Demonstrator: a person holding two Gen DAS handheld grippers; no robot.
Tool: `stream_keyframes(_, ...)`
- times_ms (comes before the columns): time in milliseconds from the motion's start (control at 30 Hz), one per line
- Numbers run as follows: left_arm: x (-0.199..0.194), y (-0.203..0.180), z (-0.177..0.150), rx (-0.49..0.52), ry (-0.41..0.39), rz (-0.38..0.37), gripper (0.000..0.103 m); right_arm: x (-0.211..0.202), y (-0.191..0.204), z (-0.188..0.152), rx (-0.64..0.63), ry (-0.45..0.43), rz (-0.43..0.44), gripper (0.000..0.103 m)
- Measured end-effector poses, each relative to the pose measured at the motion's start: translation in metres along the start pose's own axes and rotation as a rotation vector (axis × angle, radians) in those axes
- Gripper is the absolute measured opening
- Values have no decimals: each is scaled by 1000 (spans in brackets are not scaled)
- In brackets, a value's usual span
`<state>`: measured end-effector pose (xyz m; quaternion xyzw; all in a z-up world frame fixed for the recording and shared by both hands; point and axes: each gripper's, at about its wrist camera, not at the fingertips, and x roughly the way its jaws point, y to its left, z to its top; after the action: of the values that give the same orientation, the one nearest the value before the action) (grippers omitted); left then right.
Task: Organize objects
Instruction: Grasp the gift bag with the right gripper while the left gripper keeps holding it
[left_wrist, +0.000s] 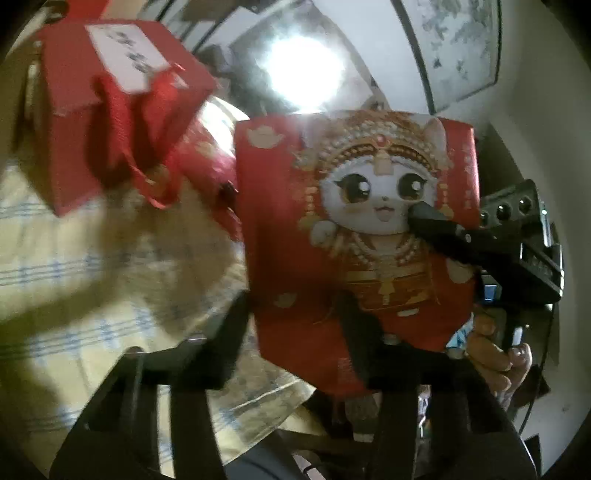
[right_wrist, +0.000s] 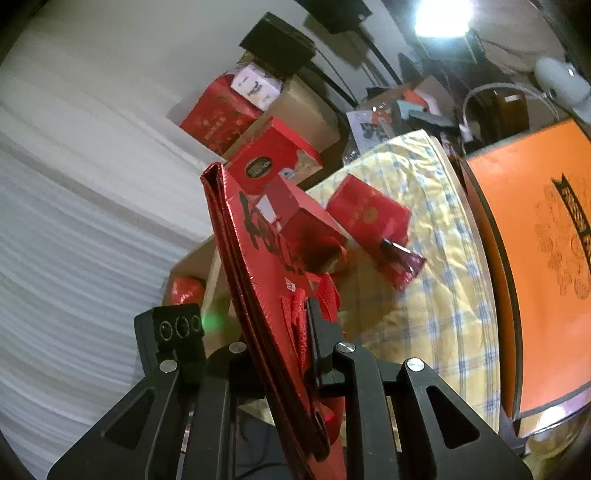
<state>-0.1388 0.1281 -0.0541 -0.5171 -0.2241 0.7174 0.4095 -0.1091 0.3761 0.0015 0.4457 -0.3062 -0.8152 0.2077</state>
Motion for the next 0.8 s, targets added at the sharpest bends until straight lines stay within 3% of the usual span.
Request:
stream_keyframes(100, -16, 7, 6, -28, -48, 13, 25, 3, 18, 5, -46, 1, -24, 14)
stream_keyframes(333, -78, 14, 19, -38, -196, 54, 13, 19, 67, 19, -170, 13, -64, 14)
stream_keyframes(800, -172, 44, 33, -83, -364, 174, 11, 91, 160, 27, -322, 75, -36, 15)
